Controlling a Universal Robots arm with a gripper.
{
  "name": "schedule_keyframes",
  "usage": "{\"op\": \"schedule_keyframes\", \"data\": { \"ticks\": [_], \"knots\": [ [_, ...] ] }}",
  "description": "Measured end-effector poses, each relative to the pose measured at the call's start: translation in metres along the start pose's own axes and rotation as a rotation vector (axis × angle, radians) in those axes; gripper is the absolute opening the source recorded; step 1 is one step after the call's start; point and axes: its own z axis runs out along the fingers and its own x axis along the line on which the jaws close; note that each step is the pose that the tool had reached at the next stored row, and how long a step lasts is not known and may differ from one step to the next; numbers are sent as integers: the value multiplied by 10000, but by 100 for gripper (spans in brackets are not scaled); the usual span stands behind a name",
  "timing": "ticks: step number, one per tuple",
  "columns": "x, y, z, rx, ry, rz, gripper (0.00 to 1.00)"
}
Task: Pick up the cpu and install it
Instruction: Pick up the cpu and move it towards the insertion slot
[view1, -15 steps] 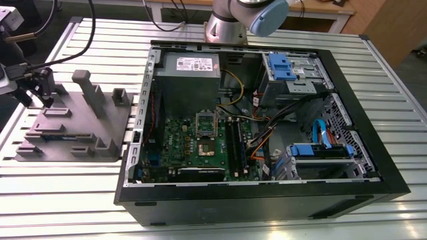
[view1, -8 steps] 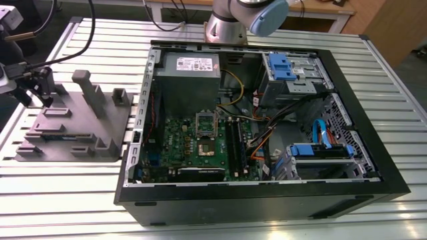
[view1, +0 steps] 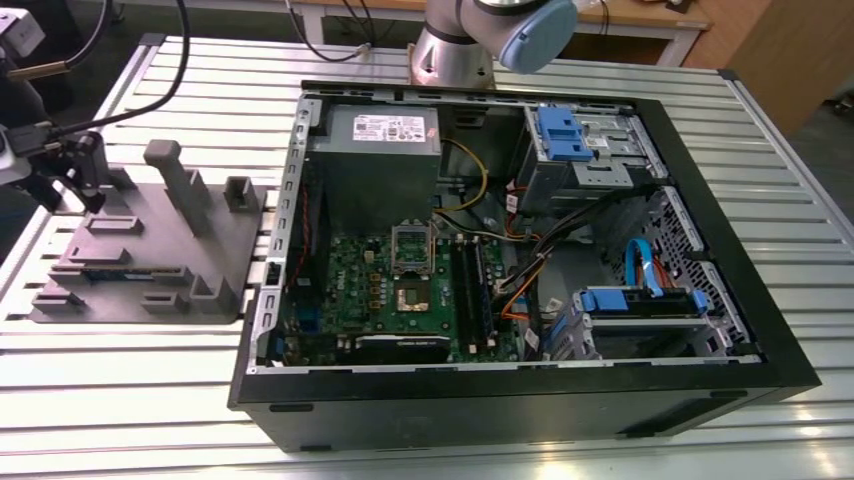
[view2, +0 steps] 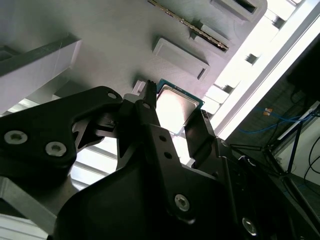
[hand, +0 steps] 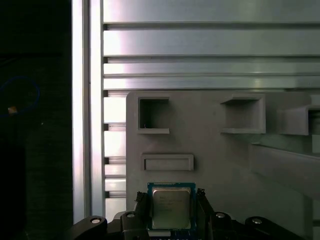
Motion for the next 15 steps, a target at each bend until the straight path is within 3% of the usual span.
{"op": "schedule_keyframes", "data": {
  "ticks": [15],
  "knots": [
    [-1, 1, -49, -1, -1, 0, 47]
  ]
}}
